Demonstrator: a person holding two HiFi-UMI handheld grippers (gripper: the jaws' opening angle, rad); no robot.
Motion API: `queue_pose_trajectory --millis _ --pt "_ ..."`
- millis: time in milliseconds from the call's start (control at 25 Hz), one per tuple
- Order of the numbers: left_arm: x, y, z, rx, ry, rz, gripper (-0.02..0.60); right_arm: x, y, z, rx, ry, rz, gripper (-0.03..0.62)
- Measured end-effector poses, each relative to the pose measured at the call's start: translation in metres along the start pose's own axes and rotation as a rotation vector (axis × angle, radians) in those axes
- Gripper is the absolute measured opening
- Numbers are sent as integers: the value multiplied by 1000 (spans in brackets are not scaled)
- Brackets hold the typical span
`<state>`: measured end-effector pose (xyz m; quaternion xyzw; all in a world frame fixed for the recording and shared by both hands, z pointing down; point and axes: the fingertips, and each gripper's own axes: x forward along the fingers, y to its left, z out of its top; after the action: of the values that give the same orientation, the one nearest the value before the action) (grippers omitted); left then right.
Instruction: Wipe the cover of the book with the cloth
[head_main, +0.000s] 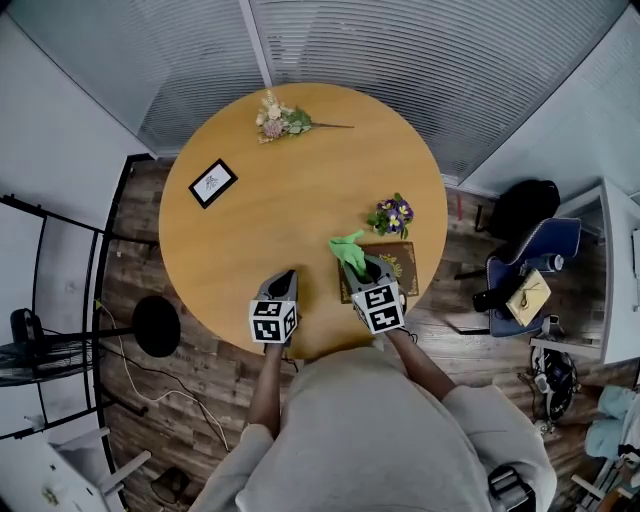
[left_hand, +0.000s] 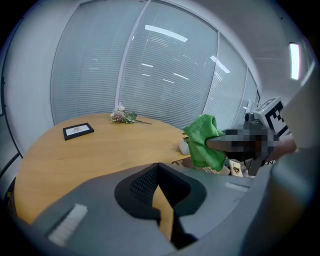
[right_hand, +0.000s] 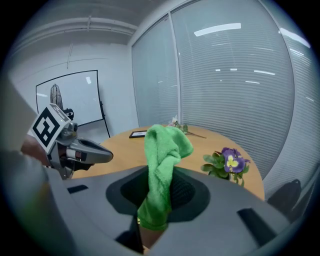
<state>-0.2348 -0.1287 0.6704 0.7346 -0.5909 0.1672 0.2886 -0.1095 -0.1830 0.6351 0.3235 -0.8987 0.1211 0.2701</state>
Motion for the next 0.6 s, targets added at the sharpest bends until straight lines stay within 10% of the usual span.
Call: queue_pose_trajectory --millis 600 --pt "-5 22 -5 -1 18 -11 9 46 5 -24 13 130 -32 98"
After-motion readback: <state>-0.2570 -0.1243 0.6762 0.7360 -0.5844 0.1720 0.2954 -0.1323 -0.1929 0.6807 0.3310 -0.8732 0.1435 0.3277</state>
